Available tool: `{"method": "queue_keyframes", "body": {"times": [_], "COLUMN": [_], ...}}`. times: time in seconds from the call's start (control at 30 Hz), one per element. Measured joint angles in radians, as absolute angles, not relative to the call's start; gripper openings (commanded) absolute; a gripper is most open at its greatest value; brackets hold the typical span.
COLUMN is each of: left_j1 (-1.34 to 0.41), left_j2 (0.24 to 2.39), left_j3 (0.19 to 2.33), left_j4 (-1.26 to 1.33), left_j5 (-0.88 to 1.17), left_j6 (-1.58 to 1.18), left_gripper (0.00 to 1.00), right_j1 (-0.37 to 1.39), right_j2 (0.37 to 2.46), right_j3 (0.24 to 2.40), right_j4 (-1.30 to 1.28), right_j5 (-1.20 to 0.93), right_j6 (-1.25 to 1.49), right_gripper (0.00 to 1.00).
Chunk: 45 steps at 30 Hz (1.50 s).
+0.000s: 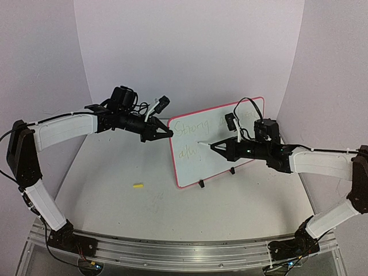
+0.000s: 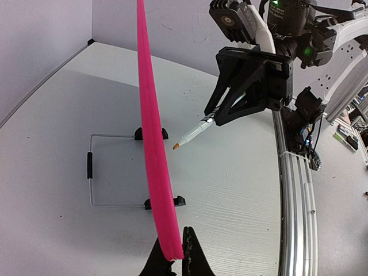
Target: Write a sentence on the whiteboard
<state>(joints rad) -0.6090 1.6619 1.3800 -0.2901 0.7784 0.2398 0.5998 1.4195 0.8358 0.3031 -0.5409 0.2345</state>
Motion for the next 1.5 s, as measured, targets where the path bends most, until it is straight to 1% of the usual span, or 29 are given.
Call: {"method": "queue_keyframes", "body": {"times": [0.33,0.77,1.13,1.5], "left_j1": [-0.609,-0.610,-0.610,-0.610], "left_j2": [1.662,1.662,1.662,1.662], "left_j3": [1.380,1.380,1.380,1.380], "left_j4": [-0.290,-0.290,-0.290,-0.290], "left_j5": [0.778,0.778,0.778,0.778], "left_j6": [0.240,0.240,0.240,0.239], "left_gripper": [0.00,0.00,0.00,0.00], "right_j1": [0.561,0.537,0.524,0.524], "right_j2": [1.417,1.472,1.476,1.521], "right_j3": [0.791,0.791,0.800,0.816], "right_j4": [0.318,0.351,0.360,0.365], "right_j5": [-0.585,-0.615,-0.629,-0.683], "right_j6": [0.237,0.241,0.242,0.241], "right_gripper": [0.00,0.00,0.00,0.00]}}
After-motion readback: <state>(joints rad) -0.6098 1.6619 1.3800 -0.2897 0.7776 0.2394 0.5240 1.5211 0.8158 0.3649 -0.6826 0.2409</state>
